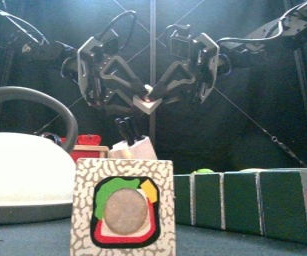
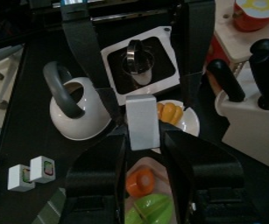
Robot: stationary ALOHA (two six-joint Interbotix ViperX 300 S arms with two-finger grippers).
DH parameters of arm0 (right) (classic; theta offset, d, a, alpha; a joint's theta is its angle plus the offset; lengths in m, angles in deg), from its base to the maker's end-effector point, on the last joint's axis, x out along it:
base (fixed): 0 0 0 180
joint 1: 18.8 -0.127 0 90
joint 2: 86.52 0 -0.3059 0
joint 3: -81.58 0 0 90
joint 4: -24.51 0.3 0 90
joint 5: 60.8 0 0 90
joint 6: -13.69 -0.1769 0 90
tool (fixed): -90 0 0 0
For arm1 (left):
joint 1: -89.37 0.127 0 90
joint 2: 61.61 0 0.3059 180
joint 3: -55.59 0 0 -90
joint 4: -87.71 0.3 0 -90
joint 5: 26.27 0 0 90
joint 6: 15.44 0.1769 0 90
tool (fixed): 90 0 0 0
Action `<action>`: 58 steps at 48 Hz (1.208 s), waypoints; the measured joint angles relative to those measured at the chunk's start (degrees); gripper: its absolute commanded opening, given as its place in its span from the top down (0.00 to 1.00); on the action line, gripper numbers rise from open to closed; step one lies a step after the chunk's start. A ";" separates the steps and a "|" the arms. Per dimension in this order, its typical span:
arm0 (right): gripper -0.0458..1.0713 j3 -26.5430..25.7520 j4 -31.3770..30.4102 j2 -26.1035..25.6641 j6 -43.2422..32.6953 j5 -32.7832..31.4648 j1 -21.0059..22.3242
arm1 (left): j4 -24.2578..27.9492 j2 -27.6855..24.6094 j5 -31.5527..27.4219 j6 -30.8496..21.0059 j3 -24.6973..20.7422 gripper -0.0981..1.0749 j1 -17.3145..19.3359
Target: Place white sushi piece in pot
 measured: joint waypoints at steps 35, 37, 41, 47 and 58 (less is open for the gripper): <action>0.48 17.67 16.61 -18.72 -0.62 -10.72 19.25 | 0.00 0.70 0.00 0.09 1.14 0.11 -0.09; 0.48 18.54 18.54 -19.07 -0.62 -12.30 20.83 | 0.00 0.70 0.00 0.09 1.14 0.11 -0.09; 0.47 20.04 21.53 -19.25 -0.35 -15.03 23.64 | 0.00 0.70 0.00 0.09 1.14 0.11 -0.09; 0.47 20.48 22.50 -18.90 -0.18 -16.87 25.58 | 0.00 0.62 0.00 0.09 1.14 0.11 -0.09; 0.34 20.39 22.50 -17.40 -0.26 -17.40 26.98 | 0.00 0.62 0.00 0.09 1.14 0.11 -0.09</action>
